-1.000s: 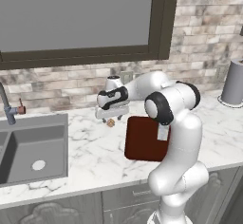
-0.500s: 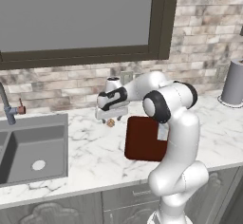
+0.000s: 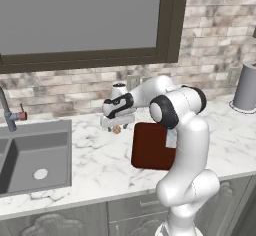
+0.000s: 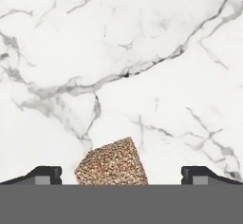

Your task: Take out the milk from the fridge and place it on the tray on the counter. Then take the sugar cube near the tray and place it in the tray.

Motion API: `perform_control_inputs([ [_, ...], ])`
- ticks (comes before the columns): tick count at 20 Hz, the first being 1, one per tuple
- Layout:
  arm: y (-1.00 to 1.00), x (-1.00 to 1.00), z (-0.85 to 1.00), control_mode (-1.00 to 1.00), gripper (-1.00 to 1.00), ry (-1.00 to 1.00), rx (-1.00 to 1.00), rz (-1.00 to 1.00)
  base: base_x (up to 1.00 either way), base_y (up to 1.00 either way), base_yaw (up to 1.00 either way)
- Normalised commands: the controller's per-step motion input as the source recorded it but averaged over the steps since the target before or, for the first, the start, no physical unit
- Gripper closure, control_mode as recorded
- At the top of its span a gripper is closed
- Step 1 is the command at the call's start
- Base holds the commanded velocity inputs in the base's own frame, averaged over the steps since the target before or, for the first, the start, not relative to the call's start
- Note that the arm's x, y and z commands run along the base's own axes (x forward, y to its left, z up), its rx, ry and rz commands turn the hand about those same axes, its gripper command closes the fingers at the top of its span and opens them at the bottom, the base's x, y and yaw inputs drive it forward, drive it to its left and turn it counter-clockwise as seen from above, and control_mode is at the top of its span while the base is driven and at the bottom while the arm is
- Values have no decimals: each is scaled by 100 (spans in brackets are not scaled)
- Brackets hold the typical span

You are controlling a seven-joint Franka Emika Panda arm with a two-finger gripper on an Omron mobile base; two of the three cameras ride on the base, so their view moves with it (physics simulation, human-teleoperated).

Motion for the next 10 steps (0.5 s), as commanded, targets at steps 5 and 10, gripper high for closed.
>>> perform_control_inputs([
  [5,0,0,-15,-100,100,0,0,0,0,0,0],
  [10,0,0,-12,-100,100,0,0,0,0,0,0],
])
